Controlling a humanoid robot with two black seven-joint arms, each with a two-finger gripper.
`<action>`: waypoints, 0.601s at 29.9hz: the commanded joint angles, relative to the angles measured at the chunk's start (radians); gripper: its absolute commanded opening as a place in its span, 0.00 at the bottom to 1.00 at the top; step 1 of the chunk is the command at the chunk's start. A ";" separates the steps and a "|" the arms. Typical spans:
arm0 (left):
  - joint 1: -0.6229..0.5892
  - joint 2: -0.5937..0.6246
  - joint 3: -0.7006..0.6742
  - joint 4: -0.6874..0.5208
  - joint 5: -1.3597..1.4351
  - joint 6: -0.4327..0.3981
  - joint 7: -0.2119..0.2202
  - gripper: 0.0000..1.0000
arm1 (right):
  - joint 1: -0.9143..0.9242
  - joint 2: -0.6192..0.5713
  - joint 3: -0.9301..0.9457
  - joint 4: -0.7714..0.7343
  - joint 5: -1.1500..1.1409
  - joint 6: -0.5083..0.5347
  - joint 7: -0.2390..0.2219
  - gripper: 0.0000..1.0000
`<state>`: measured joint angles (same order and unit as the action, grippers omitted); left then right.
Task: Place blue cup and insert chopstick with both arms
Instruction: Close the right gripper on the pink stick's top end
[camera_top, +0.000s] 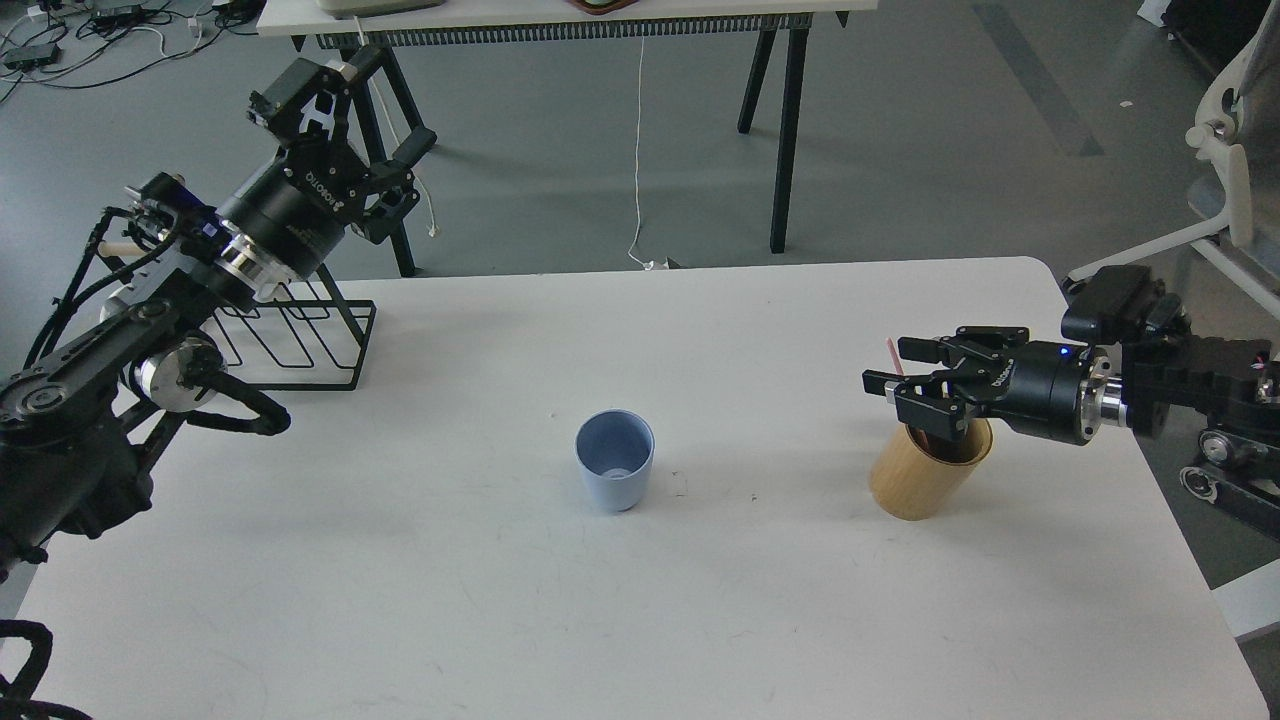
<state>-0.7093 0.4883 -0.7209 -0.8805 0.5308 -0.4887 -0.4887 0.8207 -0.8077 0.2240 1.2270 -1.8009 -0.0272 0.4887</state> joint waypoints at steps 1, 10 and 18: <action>0.001 -0.001 0.000 0.009 0.000 0.000 0.000 0.87 | 0.005 0.033 0.000 -0.011 -0.001 0.000 0.000 0.30; 0.005 -0.002 0.000 0.011 0.000 0.000 0.000 0.87 | 0.011 0.004 0.001 0.003 -0.005 -0.007 0.000 0.01; 0.007 -0.002 0.000 0.011 0.000 0.000 0.000 0.87 | 0.051 -0.082 0.005 0.071 0.006 -0.022 0.000 0.01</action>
<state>-0.7028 0.4851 -0.7209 -0.8697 0.5308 -0.4888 -0.4887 0.8523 -0.8602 0.2268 1.2720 -1.7991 -0.0474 0.4887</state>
